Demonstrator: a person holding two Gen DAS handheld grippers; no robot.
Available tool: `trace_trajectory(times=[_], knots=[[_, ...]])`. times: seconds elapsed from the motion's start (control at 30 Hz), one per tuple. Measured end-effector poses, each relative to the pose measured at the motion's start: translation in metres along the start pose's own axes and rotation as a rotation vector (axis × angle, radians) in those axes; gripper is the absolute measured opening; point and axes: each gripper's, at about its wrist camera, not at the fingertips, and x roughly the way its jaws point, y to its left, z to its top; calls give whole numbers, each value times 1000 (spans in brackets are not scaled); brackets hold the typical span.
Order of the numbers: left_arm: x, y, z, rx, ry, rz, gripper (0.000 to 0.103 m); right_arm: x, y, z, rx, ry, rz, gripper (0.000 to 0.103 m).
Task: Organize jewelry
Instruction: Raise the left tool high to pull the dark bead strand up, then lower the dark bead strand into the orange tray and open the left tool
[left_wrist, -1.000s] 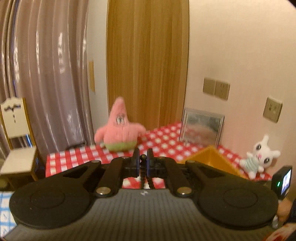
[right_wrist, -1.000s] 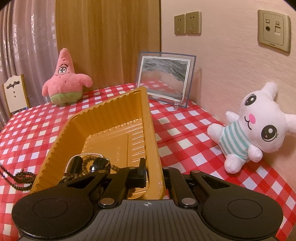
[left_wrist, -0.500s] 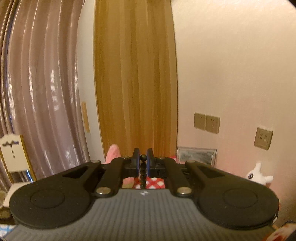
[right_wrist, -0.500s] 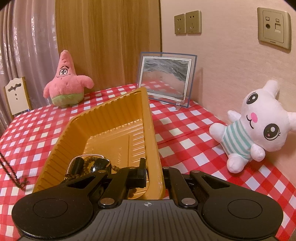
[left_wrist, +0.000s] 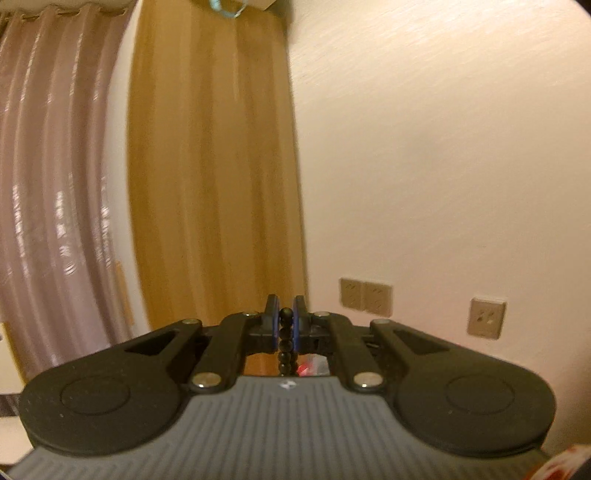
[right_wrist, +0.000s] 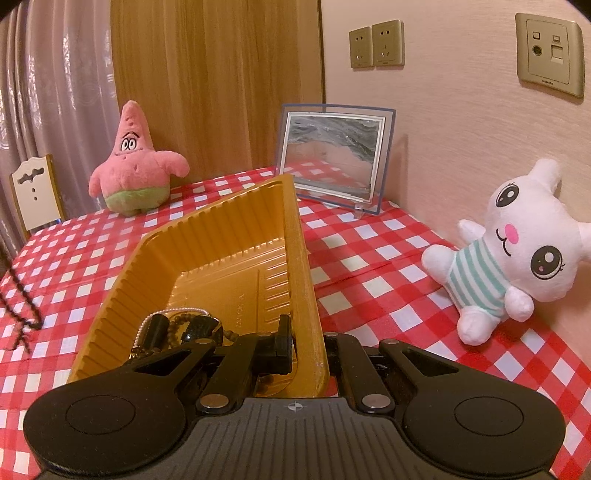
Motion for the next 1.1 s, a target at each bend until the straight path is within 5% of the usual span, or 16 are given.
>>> trace_trajectory(times=[0.37, 0.77, 1.1], knots=[[43, -35, 5, -50, -34, -166, 6, 1, 2, 0, 7, 1, 4, 5], [107, -70, -87, -154, 237, -288, 6, 1, -1, -2, 11, 7, 15, 5], [138, -77, -179, -232, 453, -256, 6, 2, -5, -5, 18, 12, 19, 4]])
